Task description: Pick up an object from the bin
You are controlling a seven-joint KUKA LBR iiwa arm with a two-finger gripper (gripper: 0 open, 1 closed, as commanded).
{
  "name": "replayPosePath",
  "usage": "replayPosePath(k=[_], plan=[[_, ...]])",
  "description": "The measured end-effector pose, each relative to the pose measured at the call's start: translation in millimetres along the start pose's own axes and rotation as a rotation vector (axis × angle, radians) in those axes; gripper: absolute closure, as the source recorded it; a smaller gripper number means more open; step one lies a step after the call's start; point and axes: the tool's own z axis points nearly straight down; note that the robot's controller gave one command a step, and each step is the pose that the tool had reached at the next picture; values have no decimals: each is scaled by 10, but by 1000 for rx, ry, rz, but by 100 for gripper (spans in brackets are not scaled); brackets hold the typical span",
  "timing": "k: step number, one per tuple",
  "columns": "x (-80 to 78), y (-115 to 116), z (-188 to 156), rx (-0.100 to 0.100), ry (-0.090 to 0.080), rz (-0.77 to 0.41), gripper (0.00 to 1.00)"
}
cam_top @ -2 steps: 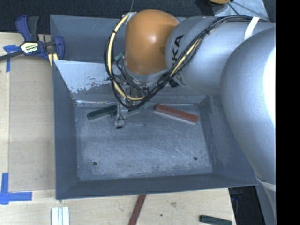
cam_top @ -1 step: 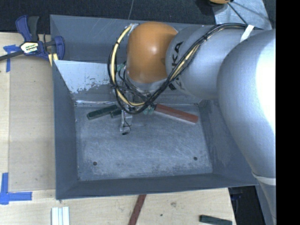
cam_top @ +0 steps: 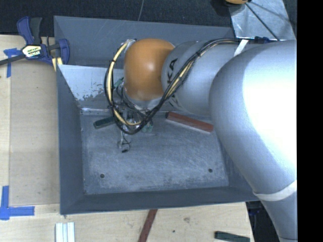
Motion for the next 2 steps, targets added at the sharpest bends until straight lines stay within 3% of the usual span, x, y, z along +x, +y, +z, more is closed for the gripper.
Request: replayPosePath(k=[1,2], plan=[[15,-96,-45,-1,-2,86,100],[15,-97,-46,-1,-2,86,100]])
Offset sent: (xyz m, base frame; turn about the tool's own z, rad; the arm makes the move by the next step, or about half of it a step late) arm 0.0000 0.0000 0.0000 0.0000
